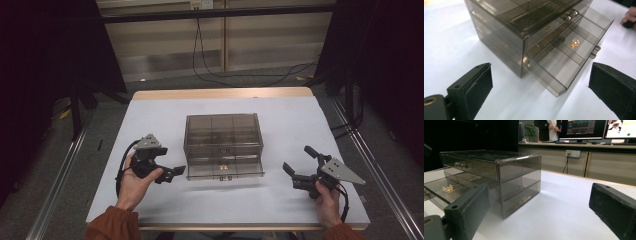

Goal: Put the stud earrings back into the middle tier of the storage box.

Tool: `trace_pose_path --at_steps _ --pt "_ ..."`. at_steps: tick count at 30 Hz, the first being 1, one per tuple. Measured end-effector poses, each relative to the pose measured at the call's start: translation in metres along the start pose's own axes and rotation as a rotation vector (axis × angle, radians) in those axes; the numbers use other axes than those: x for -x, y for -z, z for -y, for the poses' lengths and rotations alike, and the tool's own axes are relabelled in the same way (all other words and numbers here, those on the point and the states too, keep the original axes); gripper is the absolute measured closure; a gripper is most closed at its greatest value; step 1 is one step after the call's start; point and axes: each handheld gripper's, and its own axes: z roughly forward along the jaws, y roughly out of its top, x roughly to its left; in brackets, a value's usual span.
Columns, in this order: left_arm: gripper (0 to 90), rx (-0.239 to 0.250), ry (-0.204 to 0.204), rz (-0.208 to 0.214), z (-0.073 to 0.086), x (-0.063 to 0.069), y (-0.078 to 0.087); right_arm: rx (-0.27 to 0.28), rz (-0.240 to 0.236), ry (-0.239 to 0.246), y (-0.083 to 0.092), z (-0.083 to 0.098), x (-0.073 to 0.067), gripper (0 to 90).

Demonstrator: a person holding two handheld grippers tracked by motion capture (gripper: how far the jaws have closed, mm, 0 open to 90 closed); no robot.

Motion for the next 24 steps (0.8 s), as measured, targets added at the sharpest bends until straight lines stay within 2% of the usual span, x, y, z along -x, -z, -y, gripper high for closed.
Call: trace_pose_path --at_steps 2,4,6,8,9,11,15,18,21,24 --pt "3.7 0.009 0.002 -0.006 0.008 -0.003 0.005 0.001 0.0 0.001 0.0 0.0 0.0 2.8" --pt "4.2 0.01 0.028 -0.024 0.015 -0.008 0.01 0.001 0.0 0.001 0.0 0.0 0.0 2.8" --pt "4.6 0.023 0.042 -0.055 0.024 -0.012 0.016 0.002 -0.001 0.002 0.0 0.0 0.0 2.8" --pt "5.2 0.01 0.041 -0.109 0.031 -0.015 0.019 0.002 -0.001 0.001 0.0 0.0 0.0 2.7" --pt "5.2 0.019 0.043 -0.132 0.035 -0.017 0.021 0.001 0.0 0.0 0.0 0.0 0.0 2.7" --pt "5.3 0.033 0.065 -0.153 0.043 -0.021 0.025 0.001 0.0 0.0 0.0 0.0 0.0 2.8" --pt "5.4 0.058 0.071 -0.205 0.06 -0.026 0.029 0.002 0.0 0.0 0.0 0.0 0.0 2.7" --pt "5.4 0.076 0.088 -0.226 0.072 -0.03 0.029 0.0 0.001 0.001 0.0 0.0 0.0 2.8" --pt "5.4 0.084 0.088 -0.253 0.075 -0.029 0.028 0.0 0.0 0.001 0.0 0.0 0.0 2.8" --pt "5.4 0.096 0.116 -0.277 0.077 -0.031 0.023 0.0 -0.003 -0.001 0.0 0.0 0.0 2.8"
